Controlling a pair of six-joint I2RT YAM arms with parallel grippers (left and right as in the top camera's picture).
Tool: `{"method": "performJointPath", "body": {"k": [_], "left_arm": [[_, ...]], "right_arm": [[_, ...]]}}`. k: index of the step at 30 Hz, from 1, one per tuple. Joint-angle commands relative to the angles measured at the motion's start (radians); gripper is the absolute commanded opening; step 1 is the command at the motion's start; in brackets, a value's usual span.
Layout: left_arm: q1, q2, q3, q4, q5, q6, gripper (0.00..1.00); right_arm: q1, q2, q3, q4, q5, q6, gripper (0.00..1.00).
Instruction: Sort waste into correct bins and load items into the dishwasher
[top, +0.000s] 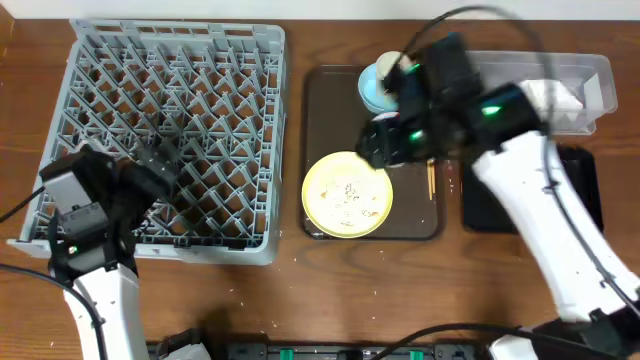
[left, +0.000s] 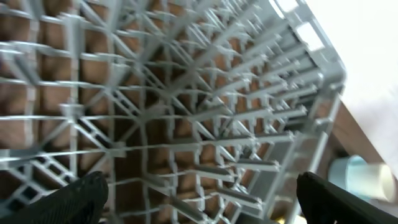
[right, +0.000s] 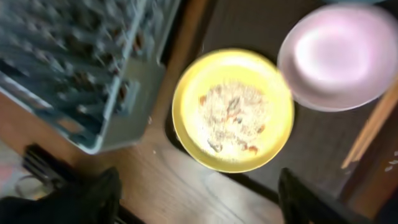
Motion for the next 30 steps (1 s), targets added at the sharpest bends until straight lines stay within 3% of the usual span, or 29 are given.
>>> {"method": "performJointPath", "body": {"k": [1, 8, 18, 25, 30], "left_arm": [[0.013, -0.031, 0.021, -0.002, -0.029, 0.014, 0.98], [0.013, -0.058, 0.021, -0.014, -0.121, 0.015, 0.98], [0.013, -0.055, 0.021, -0.154, -0.17, 0.014, 0.98], [0.013, -0.055, 0.021, -0.224, -0.238, 0.014, 0.98], [0.013, -0.054, 0.021, -0.253, -0.239, 0.014, 0.98]], "right_arm": [[0.064, 0.02, -0.037, 0.03, 0.085, -0.004, 0.73], [0.192, 0.108, -0.048, 0.121, 0.084, -0.003, 0.64], [0.364, 0.294, -0.048, 0.185, 0.186, -0.003, 0.57], [0.417, 0.359, -0.048, 0.155, 0.277, -0.003, 0.54], [0.418, 0.404, -0.049, 0.152, 0.282, -0.003, 0.44]]}}
